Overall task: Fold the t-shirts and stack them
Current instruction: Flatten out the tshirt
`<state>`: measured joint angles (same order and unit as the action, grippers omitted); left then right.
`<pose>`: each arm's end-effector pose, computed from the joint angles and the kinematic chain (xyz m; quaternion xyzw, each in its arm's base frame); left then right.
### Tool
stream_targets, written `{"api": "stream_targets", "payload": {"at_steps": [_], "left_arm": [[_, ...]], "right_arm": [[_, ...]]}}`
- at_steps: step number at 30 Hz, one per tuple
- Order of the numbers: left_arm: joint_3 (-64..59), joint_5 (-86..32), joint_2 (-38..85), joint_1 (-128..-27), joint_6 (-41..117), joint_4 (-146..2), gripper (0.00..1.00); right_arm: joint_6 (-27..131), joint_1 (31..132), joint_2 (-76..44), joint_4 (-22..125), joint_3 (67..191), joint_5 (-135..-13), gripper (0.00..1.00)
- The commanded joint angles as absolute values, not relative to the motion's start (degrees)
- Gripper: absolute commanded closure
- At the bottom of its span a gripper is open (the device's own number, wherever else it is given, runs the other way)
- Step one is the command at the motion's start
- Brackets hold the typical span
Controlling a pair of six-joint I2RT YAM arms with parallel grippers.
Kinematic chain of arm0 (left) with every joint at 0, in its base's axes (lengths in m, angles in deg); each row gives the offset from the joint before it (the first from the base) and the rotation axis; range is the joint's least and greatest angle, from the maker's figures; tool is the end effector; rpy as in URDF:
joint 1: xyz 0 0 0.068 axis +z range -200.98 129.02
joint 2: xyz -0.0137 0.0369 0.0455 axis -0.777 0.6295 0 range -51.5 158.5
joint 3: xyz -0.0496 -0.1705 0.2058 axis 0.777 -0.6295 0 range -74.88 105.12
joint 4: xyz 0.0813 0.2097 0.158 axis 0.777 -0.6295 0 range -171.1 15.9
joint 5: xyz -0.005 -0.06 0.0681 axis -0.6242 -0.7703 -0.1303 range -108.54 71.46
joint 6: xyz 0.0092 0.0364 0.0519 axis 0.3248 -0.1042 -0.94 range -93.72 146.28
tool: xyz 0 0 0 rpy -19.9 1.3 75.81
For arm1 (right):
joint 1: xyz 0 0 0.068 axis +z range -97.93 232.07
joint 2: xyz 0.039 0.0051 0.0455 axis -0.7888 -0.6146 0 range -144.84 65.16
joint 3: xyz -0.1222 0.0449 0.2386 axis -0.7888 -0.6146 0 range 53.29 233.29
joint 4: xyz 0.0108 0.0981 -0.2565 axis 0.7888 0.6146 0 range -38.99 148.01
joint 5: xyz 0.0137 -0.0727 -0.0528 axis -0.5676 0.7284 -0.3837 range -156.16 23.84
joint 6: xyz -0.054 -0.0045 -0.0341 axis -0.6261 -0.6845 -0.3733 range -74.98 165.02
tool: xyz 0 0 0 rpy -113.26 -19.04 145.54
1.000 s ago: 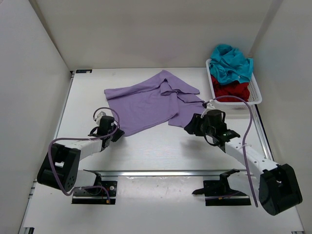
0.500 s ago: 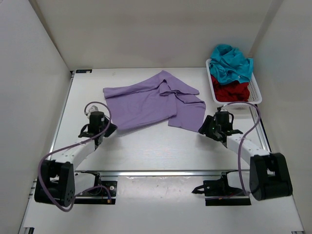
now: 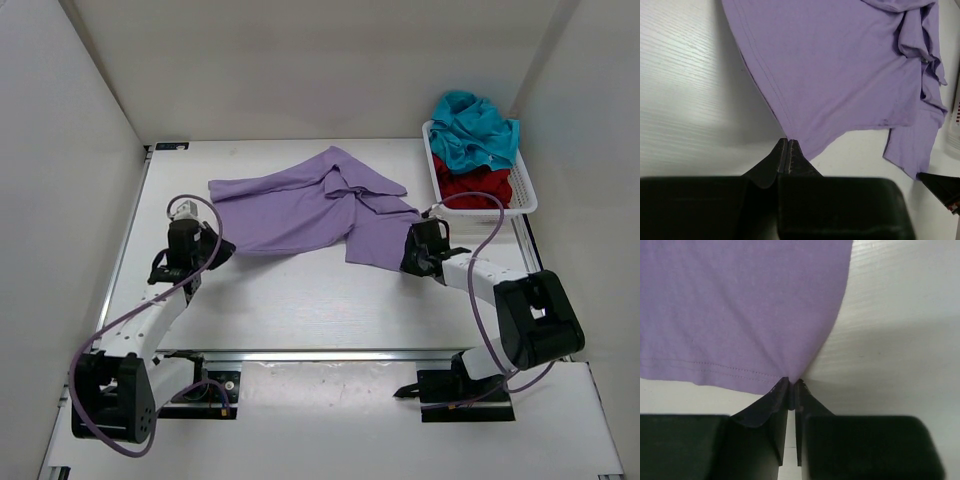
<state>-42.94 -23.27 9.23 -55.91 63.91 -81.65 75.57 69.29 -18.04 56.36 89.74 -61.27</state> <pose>0.2457 -0.0252 0.1975 -0.2332 0.8607 -0.1980 0.4069 0.2743 0.0807 0.1295 0.1234 0.9369 0.0945 0.3130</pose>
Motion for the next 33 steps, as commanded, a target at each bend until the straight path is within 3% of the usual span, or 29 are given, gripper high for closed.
{"api": "stream_targets", "payload": {"at_steps": [1,2,6,9,14,21,24,27,29,33], "left_arm": [[-41.58,-25.22,9.40,-57.31,61.97,-80.69,1.00],[-40.53,-26.09,10.11,-57.75,62.49,-80.61,1.00],[-31.23,-30.39,12.30,-58.28,61.70,-82.71,1.00],[-20.17,-35.04,13.88,-56.18,62.05,-85.17,1.00],[-2.42,-47.78,15.99,-46.98,66.71,-86.50,1.00],[10.35,-62.65,17.31,-28.85,84.55,-74.98,1.00],[14.66,-62.31,18.81,-28.22,84.47,-77.44,1.00],[16.78,-59.42,20.13,-28.39,81.40,-81.22,1.00],[15.56,-58.62,20.92,-29.89,79.81,-81.75,1.00],[8.80,-49.42,22.15,-33.57,73.49,-84.12,1.00]], "right_arm": [[76.84,69.39,-19.31,60.59,89.59,-58.86,0.94],[76.93,68.95,-18.44,61.46,90.29,-58.25,1.00],[74.83,69.92,-9.23,69.00,95.91,-54.03,1.00],[71.22,69.65,-1.67,77.96,106.79,-52.28,1.00],[62.88,71.41,-0.84,92.81,141.18,-47.79,1.00],[53.64,81.25,-16.99,105.67,190.08,-40.23,1.00],[50.56,82.31,-18.34,100.44,190.25,-41.00,1.00],[53.27,73.81,-18.60,95.94,185.67,-54.32,1.00],[54.94,65.03,-21.58,96.01,186.27,-64.37,1.00],[53.81,63.15,-29.74,96.90,186.01,-69.66,1.00]]}}
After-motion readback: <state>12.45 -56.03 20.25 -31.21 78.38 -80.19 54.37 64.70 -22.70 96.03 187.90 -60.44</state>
